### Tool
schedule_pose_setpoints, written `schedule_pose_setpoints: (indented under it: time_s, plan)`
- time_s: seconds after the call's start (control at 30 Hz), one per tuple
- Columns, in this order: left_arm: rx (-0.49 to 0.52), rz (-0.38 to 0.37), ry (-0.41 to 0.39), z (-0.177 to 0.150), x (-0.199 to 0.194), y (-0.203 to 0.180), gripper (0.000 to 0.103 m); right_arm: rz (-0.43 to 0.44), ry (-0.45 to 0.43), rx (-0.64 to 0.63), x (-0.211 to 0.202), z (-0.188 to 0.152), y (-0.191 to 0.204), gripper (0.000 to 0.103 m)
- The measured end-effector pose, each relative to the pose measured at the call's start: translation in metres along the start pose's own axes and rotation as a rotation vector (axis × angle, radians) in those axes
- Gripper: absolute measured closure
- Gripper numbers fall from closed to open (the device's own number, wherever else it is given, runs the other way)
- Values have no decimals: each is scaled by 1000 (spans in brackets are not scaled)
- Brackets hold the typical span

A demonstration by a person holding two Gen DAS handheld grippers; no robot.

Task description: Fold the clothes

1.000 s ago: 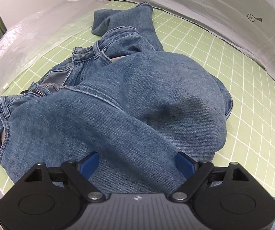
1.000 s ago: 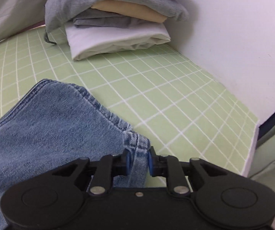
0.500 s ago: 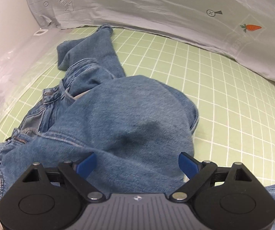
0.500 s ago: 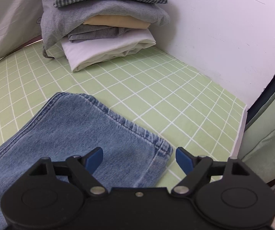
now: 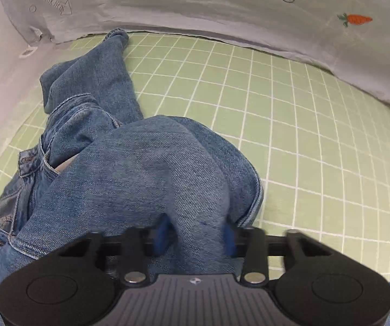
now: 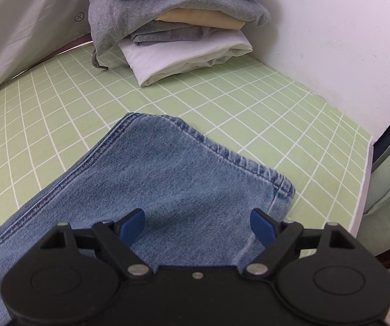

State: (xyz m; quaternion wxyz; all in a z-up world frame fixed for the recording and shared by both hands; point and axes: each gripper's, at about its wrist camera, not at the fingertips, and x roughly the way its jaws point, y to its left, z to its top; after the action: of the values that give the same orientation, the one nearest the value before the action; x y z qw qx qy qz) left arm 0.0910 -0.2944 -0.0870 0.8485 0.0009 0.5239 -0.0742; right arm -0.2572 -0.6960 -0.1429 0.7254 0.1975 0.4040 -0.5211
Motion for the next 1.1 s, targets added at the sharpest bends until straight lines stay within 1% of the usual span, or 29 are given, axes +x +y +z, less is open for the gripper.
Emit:
schedule_pose_setpoints:
  time_s: [0.03, 0.07, 0.13, 0.2, 0.27, 0.33, 0.4, 0.43, 0.5, 0.53, 0.57, 0.63, 0.73, 0.77, 0.8, 0.83, 0.87, 0.9, 0.93, 1.0, 1.03, 1.1]
  plan:
    - [-42, -30, -10, 1, -4, 10, 91, 3, -3, -7, -1, 0, 1, 18]
    - [-89, -37, -35, 1, -13, 23, 92, 7, -4, -17, -3, 0, 3, 18]
    - [-187, -37, -95, 0, -34, 49, 92, 14, -7, -40, -7, -1, 7, 18]
    - [-279, -22, -156, -2, -56, 83, 92, 26, -8, -63, -14, -3, 11, 18]
    - [-379, -19, -203, -4, -75, 121, 92, 42, -9, -90, -21, -5, 17, 18]
    - [-475, -13, -229, -7, -86, 157, 92, 59, -13, -128, -30, -9, 27, 18]
    - [-547, 24, -240, -11, -89, 188, 92, 79, -19, -162, -41, -15, 38, 18]
    - [-574, 55, -241, -14, -89, 202, 92, 90, -23, -170, -47, -19, 44, 18]
    - [-621, 111, -225, -19, -86, 228, 92, 111, -29, -188, -59, -27, 57, 18]
    - [-645, 120, -208, -22, -84, 240, 92, 121, -32, -197, -65, -31, 63, 18]
    - [-665, 112, -184, -25, -80, 251, 91, 132, -35, -205, -71, -35, 70, 18]
    - [-655, 73, -143, -28, -72, 265, 89, 153, -39, -217, -82, -45, 84, 18]
    - [-560, 35, -130, -30, -64, 269, 85, 183, -45, -241, -95, -59, 113, 18]
    - [-549, 28, -123, -28, -62, 271, 83, 192, -47, -249, -99, -61, 123, 18]
    - [-547, 25, -114, -26, -60, 275, 73, 205, -49, -255, -104, -63, 134, 18]
    - [-542, 30, -118, -24, -60, 278, 61, 221, -50, -260, -110, -64, 147, 18]
    - [-534, 37, -125, -22, -61, 282, 55, 242, -51, -262, -115, -65, 160, 17]
    - [-524, 49, -139, -20, -62, 287, 44, 273, -48, -261, -120, -64, 174, 16]
    - [-514, 57, -149, -17, -62, 292, 38, 307, -42, -260, -123, -63, 188, 13]
    - [-497, 64, -157, -9, -58, 303, 34, 374, -28, -259, -129, -61, 218, 11]
    - [-493, 60, -145, -6, -52, 307, 30, 402, -17, -261, -130, -60, 234, 11]
    - [-484, 53, -114, 0, -39, 314, 29, 472, 8, -262, -133, -60, 273, 11]
